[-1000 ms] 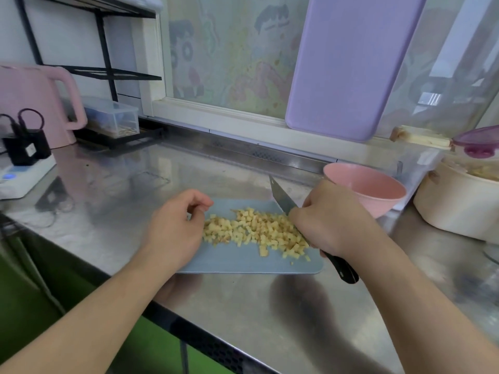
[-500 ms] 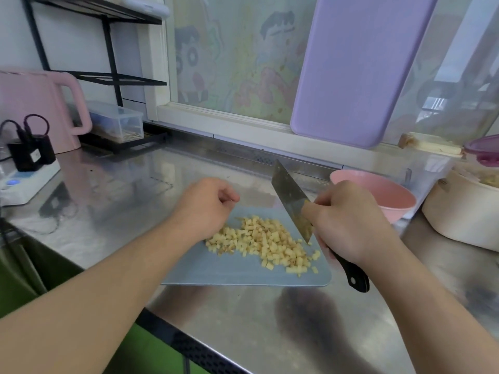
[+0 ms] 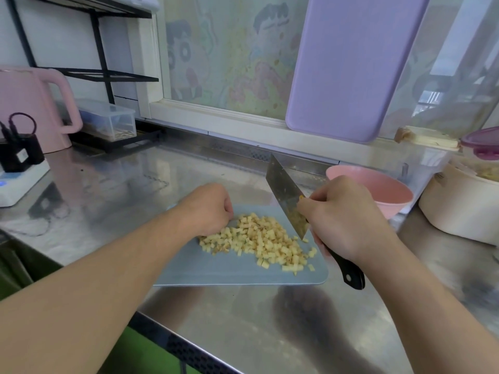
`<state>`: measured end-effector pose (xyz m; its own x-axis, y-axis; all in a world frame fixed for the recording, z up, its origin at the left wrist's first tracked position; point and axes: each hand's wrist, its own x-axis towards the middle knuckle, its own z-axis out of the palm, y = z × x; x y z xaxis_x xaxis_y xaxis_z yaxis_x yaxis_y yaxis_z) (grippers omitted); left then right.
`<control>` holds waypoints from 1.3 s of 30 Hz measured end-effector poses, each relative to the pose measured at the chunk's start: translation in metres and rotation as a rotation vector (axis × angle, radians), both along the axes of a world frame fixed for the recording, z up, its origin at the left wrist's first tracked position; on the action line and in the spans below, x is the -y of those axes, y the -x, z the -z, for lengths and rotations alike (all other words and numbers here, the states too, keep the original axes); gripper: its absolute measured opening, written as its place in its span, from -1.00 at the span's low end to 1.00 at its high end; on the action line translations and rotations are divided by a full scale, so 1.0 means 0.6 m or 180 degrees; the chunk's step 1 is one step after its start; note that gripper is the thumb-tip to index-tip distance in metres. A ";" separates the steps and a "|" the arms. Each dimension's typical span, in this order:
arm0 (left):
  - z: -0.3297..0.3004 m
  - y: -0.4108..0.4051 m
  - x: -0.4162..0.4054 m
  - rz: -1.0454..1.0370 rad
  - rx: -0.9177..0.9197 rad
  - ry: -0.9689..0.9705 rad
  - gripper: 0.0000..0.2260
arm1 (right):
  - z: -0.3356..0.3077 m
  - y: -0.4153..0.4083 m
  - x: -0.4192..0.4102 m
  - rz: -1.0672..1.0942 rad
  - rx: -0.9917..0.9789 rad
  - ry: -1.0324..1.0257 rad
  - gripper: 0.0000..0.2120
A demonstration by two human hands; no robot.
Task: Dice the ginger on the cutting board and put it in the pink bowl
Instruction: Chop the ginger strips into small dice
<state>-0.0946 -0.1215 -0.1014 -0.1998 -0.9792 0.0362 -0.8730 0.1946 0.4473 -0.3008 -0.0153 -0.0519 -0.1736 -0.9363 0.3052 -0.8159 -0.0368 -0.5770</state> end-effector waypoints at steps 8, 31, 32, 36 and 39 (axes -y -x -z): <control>-0.004 -0.021 -0.004 -0.0047 -0.0100 -0.0118 -0.76 | -0.003 -0.002 -0.004 -0.0062 0.0082 0.0077 -0.62; 0.060 -0.152 -0.122 -0.0667 -0.2699 0.1059 -0.88 | 0.053 -0.132 -0.036 -0.1109 0.1730 -0.1327 -0.73; 0.060 -0.151 -0.123 -0.0622 -0.2600 0.1071 -0.87 | 0.052 -0.132 -0.036 -0.1049 0.1665 -0.1312 -0.73; 0.064 -0.147 -0.124 -0.0407 -0.2015 0.1127 -0.84 | 0.043 -0.117 -0.034 -0.0756 0.1504 -0.1196 -0.74; 0.065 -0.142 -0.125 -0.0178 -0.1540 0.1018 -0.84 | 0.035 -0.108 -0.036 -0.0704 0.1425 -0.1136 -0.67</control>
<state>-0.0096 -0.0466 -0.1406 -0.0350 -0.9131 0.4062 -0.5967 0.3452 0.7244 -0.2361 0.0062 -0.0726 -0.0022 -0.9958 -0.0916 -0.4866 0.0811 -0.8698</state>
